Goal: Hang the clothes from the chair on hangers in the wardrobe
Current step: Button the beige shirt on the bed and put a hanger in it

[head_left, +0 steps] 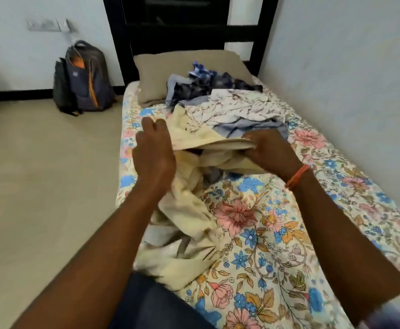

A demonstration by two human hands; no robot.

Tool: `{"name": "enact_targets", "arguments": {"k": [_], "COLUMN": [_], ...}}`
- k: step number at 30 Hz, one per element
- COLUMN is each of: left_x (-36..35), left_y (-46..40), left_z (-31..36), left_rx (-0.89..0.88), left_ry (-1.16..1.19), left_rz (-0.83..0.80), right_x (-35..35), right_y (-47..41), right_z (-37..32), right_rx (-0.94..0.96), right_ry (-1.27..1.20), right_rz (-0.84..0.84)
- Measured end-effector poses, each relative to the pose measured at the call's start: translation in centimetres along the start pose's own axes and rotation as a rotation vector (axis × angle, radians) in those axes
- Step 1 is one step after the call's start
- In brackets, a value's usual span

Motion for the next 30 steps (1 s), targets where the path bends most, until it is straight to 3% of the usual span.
{"name": "enact_targets", "arguments": {"k": [4, 6, 11, 13, 16, 18, 22, 26, 28, 30], "left_x": [5.8, 8.6, 12.7, 15.7, 21.4, 24.2, 27.5, 33.9, 34.4, 31.5], "left_y": [-4.7, -6.5, -7.5, -7.7, -10.1, -12.9, -16.8, -20.4, -22.2, -23.6], "left_z": [-0.5, 0.1, 2.0, 4.5, 7.5, 7.9, 9.9, 12.3, 13.1, 13.0], "left_rx": [-0.031, -0.059, 0.126, 0.043, -0.046, 0.002, 0.183, 0.009, -0.089, -0.098], "left_ry": [-0.117, -0.055, 0.286, 0.277, 0.074, 0.204, 1.053, 1.597, 1.63, 1.48], "left_rz": [0.076, 0.151, 0.292, 0.374, 0.394, 0.316, -0.031, 0.056, 0.069, 0.073], "right_x": [8.5, 10.4, 11.0, 13.5, 19.7, 24.2, 32.2, 39.0, 39.2, 36.5], "right_y": [-0.6, -1.2, -1.9, -1.7, -2.2, -2.4, -2.8, -5.2, -7.6, -10.7], "right_z": [-0.7, -0.2, -0.6, -1.8, -4.2, -6.3, -11.3, -15.5, -17.5, -18.3], "right_rx": [-0.227, -0.389, -0.596, -0.617, -0.528, -0.434, -0.218, -0.027, 0.007, -0.038], "right_ry": [0.16, 0.138, -0.886, -1.207, -1.47, -1.466, -1.375, -1.32, -1.293, -1.249], "right_rz": [0.362, 0.298, -0.118, -0.164, -0.103, -0.054, -0.096, -0.004, -0.003, -0.068]}}
Point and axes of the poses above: each hand's wrist, its own y-axis away from the middle knuckle, its own x-axis out of the back of the hand, z = x × y, the point moved 10 cm from there along -y, towards the middle knuckle, and after that the axes turned 14 degrees about -x, right-handed, at the moved point
